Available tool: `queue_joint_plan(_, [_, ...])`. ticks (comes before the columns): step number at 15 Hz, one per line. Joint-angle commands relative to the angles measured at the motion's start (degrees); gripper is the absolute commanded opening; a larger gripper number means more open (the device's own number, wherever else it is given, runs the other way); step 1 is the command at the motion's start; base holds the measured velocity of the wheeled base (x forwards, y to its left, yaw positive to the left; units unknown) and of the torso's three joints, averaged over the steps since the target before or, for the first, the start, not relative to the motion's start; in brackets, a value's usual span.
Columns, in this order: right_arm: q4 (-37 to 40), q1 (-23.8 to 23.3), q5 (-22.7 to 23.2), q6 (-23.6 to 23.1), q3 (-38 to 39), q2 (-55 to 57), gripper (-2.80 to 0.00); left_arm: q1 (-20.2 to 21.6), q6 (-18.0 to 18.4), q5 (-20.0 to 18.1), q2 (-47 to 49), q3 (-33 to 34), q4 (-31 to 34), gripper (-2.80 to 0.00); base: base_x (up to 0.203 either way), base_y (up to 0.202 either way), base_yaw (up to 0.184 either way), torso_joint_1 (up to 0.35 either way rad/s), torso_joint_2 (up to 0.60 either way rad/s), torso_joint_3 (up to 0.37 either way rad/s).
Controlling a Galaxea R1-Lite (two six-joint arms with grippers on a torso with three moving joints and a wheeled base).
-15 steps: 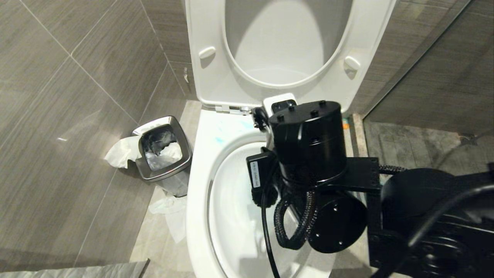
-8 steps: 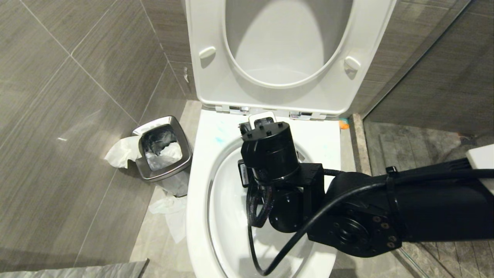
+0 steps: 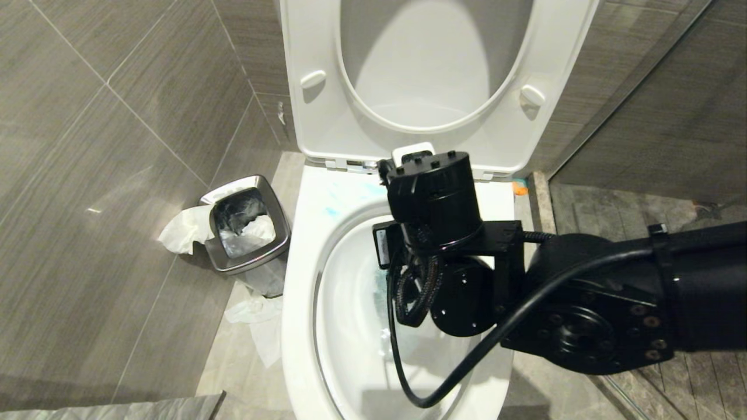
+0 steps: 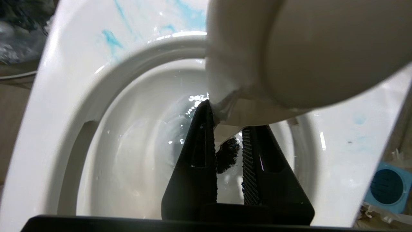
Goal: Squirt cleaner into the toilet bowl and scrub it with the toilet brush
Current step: Scrub the toilet bowl, then put the toilet brush back
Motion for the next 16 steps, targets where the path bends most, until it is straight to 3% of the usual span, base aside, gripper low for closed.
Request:
queue_joint_plan(1, [1.89, 0.07, -0.02, 0.05, 0.09, -6.53, -2.80, 0.00, 0.01, -0.01, 0.00, 0.00, 0.02, -2.80, 0.000, 0.000, 0.000, 0.000, 0.00, 0.000])
queue_joint_plan(10, [13.13, 1.19, 3.09, 0.26, -0.92, -23.95, -2.80, 0.00, 0.01, -0.10, 0.00, 0.00, 0.02, -2.80, 0.000, 0.000, 0.000, 0.000, 0.00, 0.000])
queue_joint_plan(16, [26.58, 1.24, 3.43, 3.30, -9.56, -30.70, -2.80, 0.00, -0.07, -0.01, 0.00, 0.00, 0.02, -2.80, 0.000, 0.000, 0.000, 0.000, 0.00, 0.000])
